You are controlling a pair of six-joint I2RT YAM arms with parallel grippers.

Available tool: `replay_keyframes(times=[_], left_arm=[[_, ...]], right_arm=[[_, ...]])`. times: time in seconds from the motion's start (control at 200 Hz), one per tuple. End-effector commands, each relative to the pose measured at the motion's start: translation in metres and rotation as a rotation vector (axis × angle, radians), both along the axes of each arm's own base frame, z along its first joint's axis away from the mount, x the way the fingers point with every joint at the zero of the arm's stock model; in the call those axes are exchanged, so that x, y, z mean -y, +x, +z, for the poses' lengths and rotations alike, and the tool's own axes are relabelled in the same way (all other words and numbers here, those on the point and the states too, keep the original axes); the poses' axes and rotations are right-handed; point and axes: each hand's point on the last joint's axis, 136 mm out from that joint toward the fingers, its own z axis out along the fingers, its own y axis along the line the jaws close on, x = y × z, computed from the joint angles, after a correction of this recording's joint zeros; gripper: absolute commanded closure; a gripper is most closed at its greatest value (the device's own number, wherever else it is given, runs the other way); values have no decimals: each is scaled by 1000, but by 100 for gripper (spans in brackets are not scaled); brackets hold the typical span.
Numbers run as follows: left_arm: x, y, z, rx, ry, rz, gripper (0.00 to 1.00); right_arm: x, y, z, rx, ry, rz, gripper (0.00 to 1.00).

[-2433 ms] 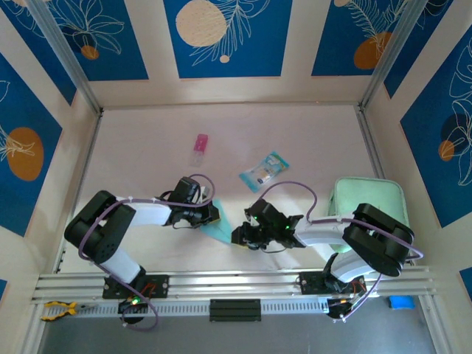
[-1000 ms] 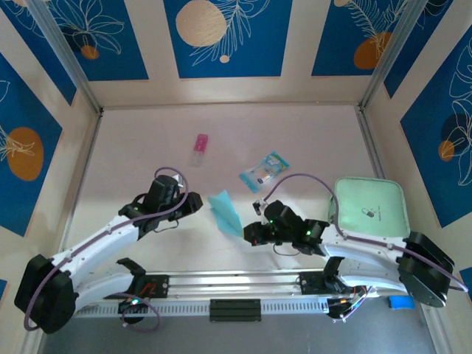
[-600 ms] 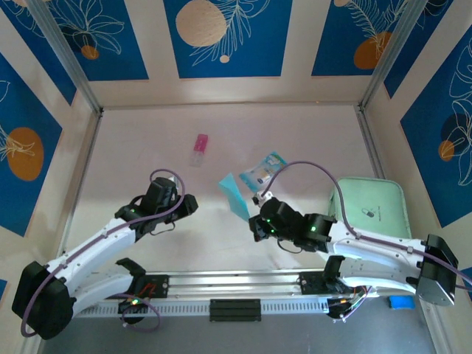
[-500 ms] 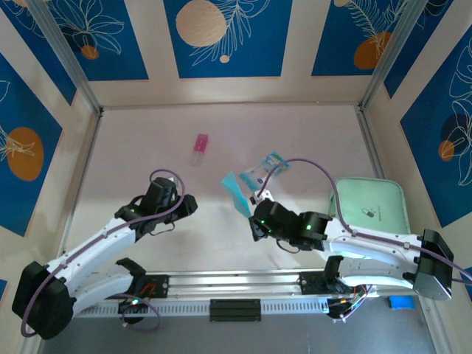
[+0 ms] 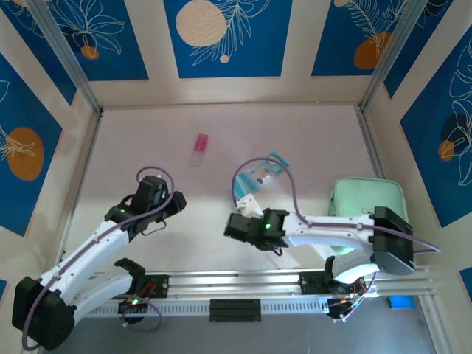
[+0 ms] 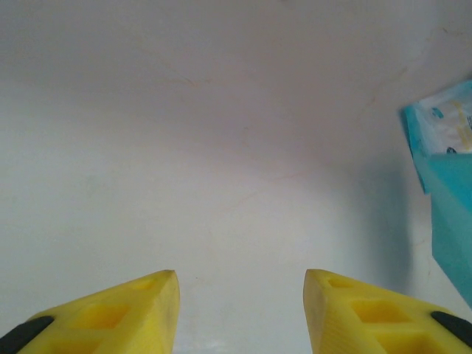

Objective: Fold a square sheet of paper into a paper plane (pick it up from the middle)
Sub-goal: Turn over the paper at the center of the table.

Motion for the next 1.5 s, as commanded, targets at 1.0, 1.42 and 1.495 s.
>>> replay_keyframes(times=[1.0,1.42,1.495], left_arm=[[4,-7,-10,-44,-66,-49,42],[38,0,-19,-96,-196,-145,63],[40,-1,-20,-107,-205,-155,64]], right_arm=[[-66,-5,1,-480,860,-22,65],[-62,9,-40,-701,1006,-191,84],[-68,12,-47,-716,997,-203,85]])
